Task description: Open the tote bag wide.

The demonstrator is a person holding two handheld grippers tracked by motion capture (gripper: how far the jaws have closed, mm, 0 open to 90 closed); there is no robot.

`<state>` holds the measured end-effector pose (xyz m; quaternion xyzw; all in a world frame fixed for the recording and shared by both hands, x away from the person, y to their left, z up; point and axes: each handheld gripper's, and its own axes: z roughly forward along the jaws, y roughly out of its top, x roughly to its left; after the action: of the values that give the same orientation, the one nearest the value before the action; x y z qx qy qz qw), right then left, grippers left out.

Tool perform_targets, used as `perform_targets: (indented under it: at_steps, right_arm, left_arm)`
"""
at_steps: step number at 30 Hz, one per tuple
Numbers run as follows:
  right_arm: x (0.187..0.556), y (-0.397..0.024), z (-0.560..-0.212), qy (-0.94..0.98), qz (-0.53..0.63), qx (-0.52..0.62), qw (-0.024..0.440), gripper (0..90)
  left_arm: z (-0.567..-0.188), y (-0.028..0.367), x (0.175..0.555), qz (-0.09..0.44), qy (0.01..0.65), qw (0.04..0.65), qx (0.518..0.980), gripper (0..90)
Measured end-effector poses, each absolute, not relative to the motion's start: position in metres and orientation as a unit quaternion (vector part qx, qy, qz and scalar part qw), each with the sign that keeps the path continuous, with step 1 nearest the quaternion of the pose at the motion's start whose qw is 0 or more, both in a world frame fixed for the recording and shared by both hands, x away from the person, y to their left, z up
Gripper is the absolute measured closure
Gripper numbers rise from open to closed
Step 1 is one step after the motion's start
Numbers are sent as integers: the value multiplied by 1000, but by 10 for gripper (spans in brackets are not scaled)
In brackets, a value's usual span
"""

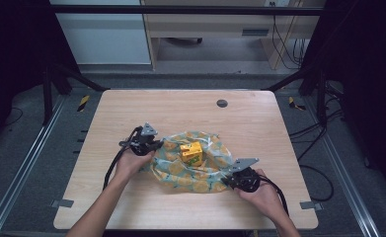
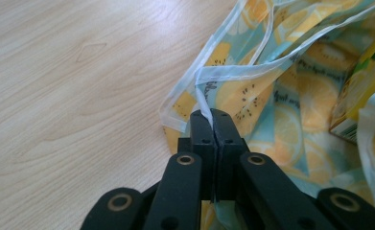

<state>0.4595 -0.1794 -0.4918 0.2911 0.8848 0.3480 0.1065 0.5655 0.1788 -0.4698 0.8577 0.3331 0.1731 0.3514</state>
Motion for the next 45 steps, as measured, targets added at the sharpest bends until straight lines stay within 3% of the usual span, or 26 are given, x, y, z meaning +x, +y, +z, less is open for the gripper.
perform_targets:
  at_steps: [15,20,23,24,25,26,27,29,31,34,39,45]
  right_arm:
    - [457,-177,-494,888,341,291,106,881]
    - [458,-177,-490,881,353,293,117,814]
    - [459,-178,-484,867,378,299,126,693]
    - [459,-178,-484,867,378,299,126,693]
    - [459,-178,-478,862,385,300,137,574]
    - [459,-178,-478,862,385,300,137,574]
    - [460,-177,-476,861,385,300,140,516]
    - [460,-175,-470,858,390,300,151,441]
    - [459,-172,-461,854,400,291,163,345]
    - [456,-170,-450,847,410,286,179,243]
    - [454,-173,-429,830,428,292,207,137]
    - [455,-199,-432,794,436,346,246,79]
  left_arm:
    - [-476,182,561,173,329,348,861,891]
    - [-473,184,560,170,334,362,854,856]
    - [-467,183,557,183,329,374,847,746]
    - [-467,183,557,183,329,374,847,703]
    - [-463,183,555,193,328,378,844,624]
    - [-461,183,555,196,329,380,842,624]
    - [-457,183,553,201,329,386,838,526]
    - [-449,183,550,203,326,400,832,491]
    - [-442,182,546,212,322,409,827,380]
    - [-428,182,540,217,314,435,816,282]
    - [-408,190,527,223,315,459,800,171]
    - [-410,221,511,240,343,438,796,116]
